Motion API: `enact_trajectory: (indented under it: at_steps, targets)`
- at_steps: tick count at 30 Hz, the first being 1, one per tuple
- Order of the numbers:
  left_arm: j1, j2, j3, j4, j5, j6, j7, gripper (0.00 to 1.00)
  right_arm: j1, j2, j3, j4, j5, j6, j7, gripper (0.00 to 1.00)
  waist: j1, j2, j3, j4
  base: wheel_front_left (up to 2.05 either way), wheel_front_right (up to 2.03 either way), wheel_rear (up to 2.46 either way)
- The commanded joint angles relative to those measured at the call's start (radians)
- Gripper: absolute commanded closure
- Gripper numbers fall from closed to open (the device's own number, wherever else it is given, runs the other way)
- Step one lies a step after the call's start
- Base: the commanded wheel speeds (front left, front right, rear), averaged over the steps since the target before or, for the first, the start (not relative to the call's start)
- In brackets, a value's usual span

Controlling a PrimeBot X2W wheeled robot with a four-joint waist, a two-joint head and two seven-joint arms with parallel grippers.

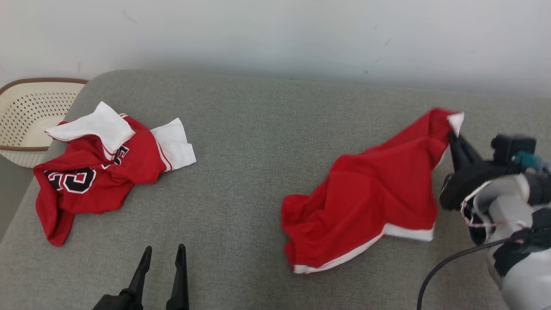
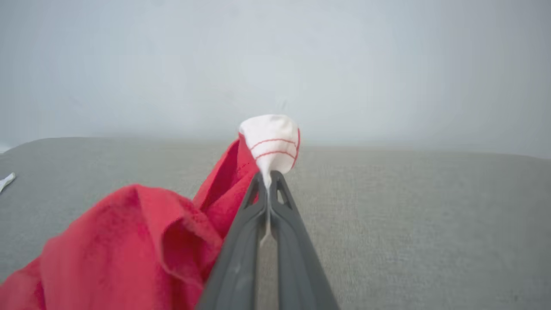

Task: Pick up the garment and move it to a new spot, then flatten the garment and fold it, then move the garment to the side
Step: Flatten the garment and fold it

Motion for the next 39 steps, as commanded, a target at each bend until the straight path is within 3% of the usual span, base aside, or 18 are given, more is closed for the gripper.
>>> enact_trajectory:
  at_steps: [1, 6, 12, 13, 14, 23, 39]
  targets:
    - [-0.003, 0.001, -0.001, 0.003, -0.006, 0.005, -0.003, 0.00, -0.033, -0.020, 0.006, -0.026, -0.013, 0.000, -0.013, 1.00, -0.0001, -0.0001, -0.003, 0.000, 0.00, 0.00, 0.00]
    - [0.004, 0.001, -0.003, 0.005, -0.009, 0.008, -0.003, 0.00, -0.060, -0.033, 0.015, -0.060, -0.013, 0.000, -0.015, 1.00, -0.0001, -0.0001, -0.010, 0.004, 0.00, 0.00, 0.00]
    - [-0.002, 0.001, -0.005, 0.005, -0.012, 0.007, -0.003, 0.00, -0.082, -0.028, 0.055, -0.002, 0.005, 0.000, -0.012, 1.00, -0.0001, -0.0001, -0.004, 0.006, 0.00, 0.00, 0.00]
    - [-0.005, 0.001, -0.007, 0.006, -0.012, 0.007, -0.003, 0.00, -0.094, -0.034, 0.056, 0.019, -0.008, 0.000, -0.013, 0.82, -0.0001, -0.0001, -0.002, 0.007, 0.00, 0.00, 0.00]
    - [-0.009, 0.001, -0.008, 0.006, -0.012, 0.006, -0.003, 0.00, -0.101, -0.029, 0.051, 0.039, -0.008, 0.000, -0.013, 0.00, -0.0001, -0.0001, -0.001, 0.008, 0.00, 0.00, 0.00]
    - [0.010, 0.001, 0.003, 0.005, -0.007, 0.011, -0.003, 0.00, -0.048, -0.017, -0.007, 0.046, -0.057, 0.000, -0.016, 0.00, -0.0001, -0.0001, -0.020, -0.022, 0.00, 0.00, 0.00]
    - [0.031, 0.001, 0.011, -0.004, 0.003, 0.009, -0.003, 0.00, 0.362, 0.045, -0.220, -0.489, -0.097, 0.000, -0.016, 0.00, -0.0001, -0.0001, -0.051, -0.113, 0.00, 0.00, 0.00]
